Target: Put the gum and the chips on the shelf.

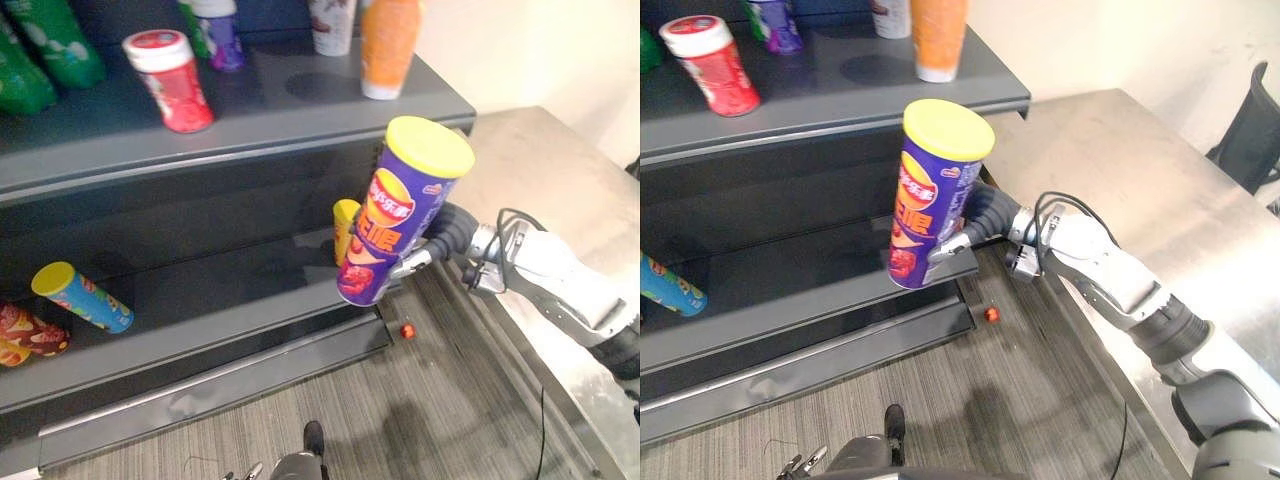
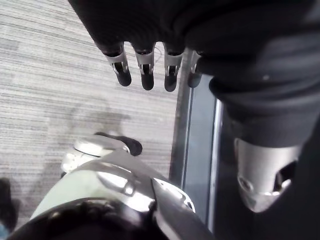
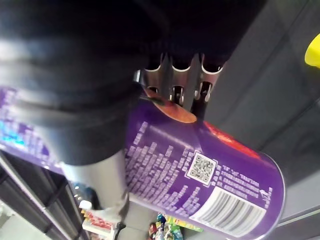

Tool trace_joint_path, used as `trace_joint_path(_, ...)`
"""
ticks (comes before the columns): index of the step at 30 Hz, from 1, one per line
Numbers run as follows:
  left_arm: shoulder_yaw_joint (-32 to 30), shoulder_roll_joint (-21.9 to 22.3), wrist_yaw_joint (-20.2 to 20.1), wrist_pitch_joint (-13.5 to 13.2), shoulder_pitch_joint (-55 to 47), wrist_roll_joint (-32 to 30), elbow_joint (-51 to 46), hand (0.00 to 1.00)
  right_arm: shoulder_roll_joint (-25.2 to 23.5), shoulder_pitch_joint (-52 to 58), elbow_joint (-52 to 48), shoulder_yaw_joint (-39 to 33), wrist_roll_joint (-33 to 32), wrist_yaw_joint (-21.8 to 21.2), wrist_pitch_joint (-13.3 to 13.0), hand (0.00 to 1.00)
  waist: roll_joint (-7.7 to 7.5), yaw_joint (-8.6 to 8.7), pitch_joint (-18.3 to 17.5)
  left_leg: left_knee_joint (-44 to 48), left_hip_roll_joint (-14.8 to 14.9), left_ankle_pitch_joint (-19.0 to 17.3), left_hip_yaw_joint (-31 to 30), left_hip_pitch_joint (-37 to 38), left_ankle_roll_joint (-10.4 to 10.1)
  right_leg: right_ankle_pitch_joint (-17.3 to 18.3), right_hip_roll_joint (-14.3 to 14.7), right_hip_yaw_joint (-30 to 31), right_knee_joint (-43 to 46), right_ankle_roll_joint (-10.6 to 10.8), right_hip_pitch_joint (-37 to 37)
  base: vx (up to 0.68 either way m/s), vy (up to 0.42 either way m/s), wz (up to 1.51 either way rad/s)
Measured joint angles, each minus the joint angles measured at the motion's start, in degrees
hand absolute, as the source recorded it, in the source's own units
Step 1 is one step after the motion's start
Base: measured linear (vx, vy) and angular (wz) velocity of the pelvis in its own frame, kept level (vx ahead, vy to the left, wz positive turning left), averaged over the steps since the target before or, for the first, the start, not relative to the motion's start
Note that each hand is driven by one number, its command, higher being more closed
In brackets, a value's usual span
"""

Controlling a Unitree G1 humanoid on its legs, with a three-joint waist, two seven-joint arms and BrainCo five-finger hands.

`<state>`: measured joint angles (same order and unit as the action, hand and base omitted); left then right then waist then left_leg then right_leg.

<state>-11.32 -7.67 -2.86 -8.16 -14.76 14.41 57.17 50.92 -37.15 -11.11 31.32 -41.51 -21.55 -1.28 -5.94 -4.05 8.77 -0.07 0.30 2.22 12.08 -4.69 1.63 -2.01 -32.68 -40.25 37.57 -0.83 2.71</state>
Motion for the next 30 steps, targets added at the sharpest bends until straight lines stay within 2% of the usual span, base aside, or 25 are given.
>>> trace_joint_path(1,1.2,-0.3,-0.1,-0.1,0.3,-0.1,-0.1,0.0,0.0,1.4,-0.2,-0.7,0.5,-0.1,0.1,1.0,-0.09,0.41,0.0,0.1,0.1,-0.2,-0.9,0.1,0.0,-0.7,0.1,4.9,3.8,-2.0,-2.7,0.12,0.063,0.72)
trace_joint_path(2,2.8,-1.6,-0.1,0.0,1.5,-0.2,0.0,0.0,-0.2,4.3,-0.7,-2.2,0.6,-0.1,0.2,1.0,0.07,0.77,0.5,0.3,0.3,-0.5,-3.3,0.2,0.1,5.4,3.0,13.7,8.0,0.5,-7.2,0.1,0.006,0.65)
trace_joint_path(3,3.0,-1.9,0.0,0.0,2.1,-0.2,0.0,0.0,-0.1,5.1,-1.0,-2.3,0.7,-0.2,0.5,1.0,-0.09,1.09,0.6,0.2,0.4,-0.5,-4.1,0.4,0.1,7.9,5.0,17.1,8.0,1.4,-8.6,0.13,0.031,0.78)
trace_joint_path(4,3.2,-2.1,0.0,0.0,3.2,0.1,0.0,0.0,-0.1,6.1,-1.5,-2.3,0.8,-0.3,1.1,1.0,-0.17,1.39,0.6,0.3,0.4,-0.6,-5.5,0.6,0.1,11.1,8.6,21.8,3.2,2.8,-10.1,0.12,0.037,0.68)
trace_joint_path(5,3.3,-2.4,0.0,-0.1,4.4,0.4,-0.2,0.0,-0.1,6.8,-1.8,-2.3,0.6,-0.4,1.1,1.0,-0.12,1.65,0.7,0.6,0.2,-0.9,-7.0,0.2,-0.1,12.4,12.3,26.4,-4.6,4.2,-10.8,0.1,0.027,0.7)
trace_joint_path(6,4.0,-2.6,0.1,-0.2,5.0,0.6,-0.2,0.0,-0.1,7.4,-1.9,-2.5,0.4,-0.4,1.1,1.0,-0.11,1.98,0.7,0.8,0.1,-0.9,-7.8,-0.2,-0.2,12.7,14.2,29.1,-8.9,5.0,-11.0,0.06,-0.021,0.83)
trace_joint_path(7,4.8,-2.8,0.1,-0.4,6.1,0.8,-0.2,0.0,0.2,9.4,-2.5,-3.2,-0.1,-0.3,1.2,1.0,-0.42,2.26,0.6,1.3,-0.6,-0.9,-9.2,-1.2,-0.5,11.9,16.7,33.4,-16.1,6.7,-11.2,0.06,-0.094,0.92)
trace_joint_path(8,5.5,-3.0,0.1,-0.6,6.7,0.8,-0.3,0.0,0.8,11.5,-3.5,-3.8,-0.2,-0.3,1.4,1.0,-1.24,2.1,0.9,1.2,-1.9,-0.8,-10.3,-1.1,-0.8,10.4,16.3,33.6,-19.4,9.1,-11.4,0.07,-0.131,0.86)
trace_joint_path(9,5.8,-3.2,0.2,-0.6,6.8,0.8,-0.3,0.0,0.9,12.2,-3.9,-3.8,-0.1,-0.5,1.7,1.0,-1.7,2.01,0.9,1.2,-2.6,-0.8,-10.8,-1.1,-1.1,9.5,16.3,33.5,-20.7,9.7,-11.4,0.08,-0.21,0.7)
trace_joint_path(10,6.5,-3.3,0.4,-0.4,6.9,0.8,0.0,0.0,1.0,13.3,-4.0,-3.6,-0.1,-0.8,1.9,1.0,-1.43,2.02,1.2,1.3,-2.4,-0.8,-12.0,-1.3,-1.7,9.0,16.7,32.9,-21.4,10.4,-11.1,0.06,-0.213,0.46)
trace_joint_path(11,7.0,-2.9,0.3,-0.5,6.5,1.0,-0.1,0.0,1.0,13.7,-3.9,-3.0,-0.1,-0.9,2.0,1.0,0.24,1.54,1.2,0.5,-1.3,-0.4,-12.8,-2.5,-2.6,9.2,18.0,31.6,-22.7,9.9,-11.1,0.04,-0.2,0.4)
trace_joint_path(12,7.0,-2.4,0.4,-0.5,6.4,1.1,-0.1,0.0,1.0,13.7,-3.8,-2.5,-0.1,-0.8,2.0,1.0,0.84,1.59,1.2,-0.4,-0.7,0.1,-13.1,-2.8,-3.1,9.2,18.6,30.7,-23.6,9.7,-11.1,0.05,-0.172,0.34)
trace_joint_path(14,7.0,-1.4,0.5,-0.4,6.3,1.1,0.1,0.0,1.0,13.7,-3.3,0.0,-0.1,-0.7,2.5,1.0,2.7,1.67,1.1,-5.4,2.3,4.1,-14.6,-2.2,-4.7,7.5,21.7,27.5,-26.8,8.2,-10.5,0.16,-0.236,0.39)
trace_joint_path(18,7.1,-1.7,0.2,-0.5,6.7,0.9,0.1,0.0,-0.9,12.9,-0.7,3.1,-0.1,-0.6,2.6,1.0,1.72,0.49,1.3,-5.4,4.2,4.6,-15.8,-2.0,-5.6,7.8,23.8,26.2,-27.0,7.6,-9.0,0.12,-0.138,0.25)
trace_joint_path(21,7.1,-1.6,0.3,-0.5,6.8,0.9,0.5,0.0,-7.2,10.2,1.7,5.8,0.1,0.0,2.5,1.0,1.71,-0.04,1.3,-5.4,4.2,4.6,-15.9,-2.1,-5.6,8.0,24.3,25.9,-28.6,7.3,-8.1,0.06,-0.041,0.08)
trace_joint_path(25,7.1,-1.6,0.3,-0.4,8.0,0.9,2.1,0.0,-12.9,9.8,5.1,10.1,1.3,0.0,2.5,1.0,1.71,-0.99,1.3,-5.4,4.1,4.4,-17.4,-2.4,-5.8,8.0,24.5,24.9,-29.4,7.2,-7.4,-0.02,-0.004,0.16)
trace_joint_path(28,6.3,-1.8,0.6,-0.3,8.2,0.8,2.2,0.0,-18.9,8.4,9.9,12.1,3.6,1.2,2.5,1.0,1.06,-1.65,1.8,-5.4,4.1,4.9,-19.7,-4.4,-6.3,8.1,24.6,22.7,-29.3,7.2,-7.8,-0.08,0.003,0.34)
trace_joint_path(30,6.3,-1.9,1.0,0.0,8.5,0.9,2.1,0.0,-21.3,7.3,11.9,11.9,5.2,2.3,2.3,1.0,0.68,-2.72,2.1,-5.4,4.3,5.0,-20.7,-5.9,-6.4,8.2,24.7,21.9,-29.2,7.1,-8.9,-0.07,0.001,0.27)
